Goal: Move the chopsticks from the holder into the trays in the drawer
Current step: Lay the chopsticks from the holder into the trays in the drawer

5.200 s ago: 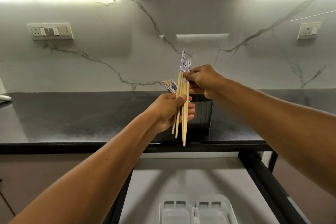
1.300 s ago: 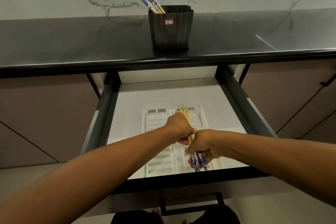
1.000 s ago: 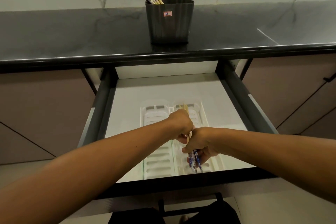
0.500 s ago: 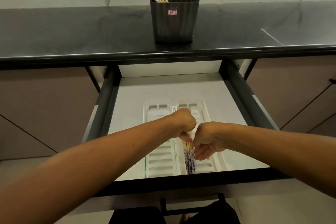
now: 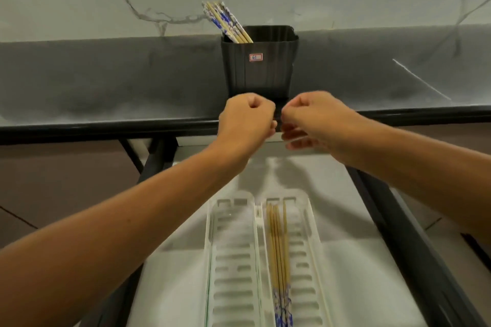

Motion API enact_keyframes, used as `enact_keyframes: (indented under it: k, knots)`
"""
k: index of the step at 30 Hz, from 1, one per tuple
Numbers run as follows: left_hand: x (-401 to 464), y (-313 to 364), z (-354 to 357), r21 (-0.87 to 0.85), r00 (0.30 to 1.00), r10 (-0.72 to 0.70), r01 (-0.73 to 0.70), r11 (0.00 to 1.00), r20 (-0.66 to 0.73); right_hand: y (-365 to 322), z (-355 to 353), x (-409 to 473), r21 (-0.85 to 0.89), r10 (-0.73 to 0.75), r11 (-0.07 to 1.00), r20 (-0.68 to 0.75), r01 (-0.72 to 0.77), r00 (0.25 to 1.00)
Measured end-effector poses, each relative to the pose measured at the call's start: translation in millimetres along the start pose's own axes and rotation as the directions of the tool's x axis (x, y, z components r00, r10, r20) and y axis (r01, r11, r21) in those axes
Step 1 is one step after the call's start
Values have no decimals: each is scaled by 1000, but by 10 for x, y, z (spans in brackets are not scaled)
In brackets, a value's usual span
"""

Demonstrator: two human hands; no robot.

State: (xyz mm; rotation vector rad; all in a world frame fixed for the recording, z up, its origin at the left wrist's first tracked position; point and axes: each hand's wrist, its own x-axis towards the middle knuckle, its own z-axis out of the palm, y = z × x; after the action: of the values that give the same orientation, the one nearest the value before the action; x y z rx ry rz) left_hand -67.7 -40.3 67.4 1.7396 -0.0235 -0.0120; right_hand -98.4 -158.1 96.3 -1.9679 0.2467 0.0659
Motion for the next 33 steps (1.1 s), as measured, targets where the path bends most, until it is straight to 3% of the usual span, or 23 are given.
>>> enact_keyframes:
  k: [7,16,22,27,33]
  knots:
    - [437,741,-245,-99,985,13,-30,995,-170,-744,-304,399,105,-30,994,-50,35,998]
    - [864,1262,-461,-153,951,-164,127,980,-264,-1383,-473,930,159,-15,987,-117,34,993]
    - [1097,1327,-458,-347,901,-321,213,913,-292,-1420,-226,1213,135,42,991,-107,-28,993]
    - [1242,1327,-501,-373,883,-364,244,895,-295,-1327,-76,1380,19,5,1000,-102,-3,995]
    - [1432,1253,-552,-324,890,-398,318,891,-222,-1308,13,1591,-335,-148,933,-31,129,989]
